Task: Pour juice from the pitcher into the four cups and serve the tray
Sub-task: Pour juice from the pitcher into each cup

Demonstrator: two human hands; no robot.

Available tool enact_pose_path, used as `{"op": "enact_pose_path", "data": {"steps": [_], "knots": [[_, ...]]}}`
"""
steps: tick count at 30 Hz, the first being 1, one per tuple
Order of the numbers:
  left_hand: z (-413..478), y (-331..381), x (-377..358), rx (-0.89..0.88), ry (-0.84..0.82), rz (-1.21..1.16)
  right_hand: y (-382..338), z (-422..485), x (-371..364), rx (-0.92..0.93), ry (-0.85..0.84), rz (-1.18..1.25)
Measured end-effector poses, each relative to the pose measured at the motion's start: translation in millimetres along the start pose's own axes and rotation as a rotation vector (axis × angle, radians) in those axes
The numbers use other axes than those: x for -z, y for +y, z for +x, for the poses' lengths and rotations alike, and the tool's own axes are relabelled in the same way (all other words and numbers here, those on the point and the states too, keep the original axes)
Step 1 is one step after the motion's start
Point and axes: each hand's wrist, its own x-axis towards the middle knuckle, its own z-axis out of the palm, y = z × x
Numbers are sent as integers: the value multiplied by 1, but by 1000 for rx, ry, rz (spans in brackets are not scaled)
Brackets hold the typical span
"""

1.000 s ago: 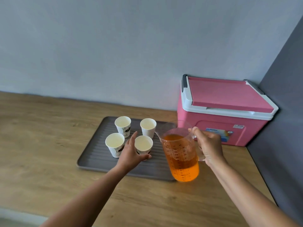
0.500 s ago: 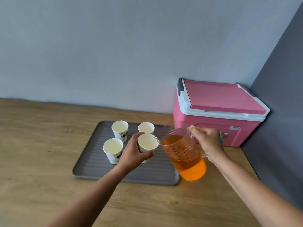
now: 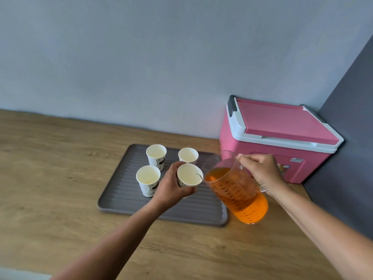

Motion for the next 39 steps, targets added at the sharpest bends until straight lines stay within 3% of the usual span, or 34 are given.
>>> {"op": "enact_pose_path", "data": {"steps": [15,39], "knots": [[-5,-10,-1,23,-59,-39,-17,-2,0,19,-105,-126],[-15,-17,-6,52,-75,-45,-32,-10,5,33,-119,-178]]}}
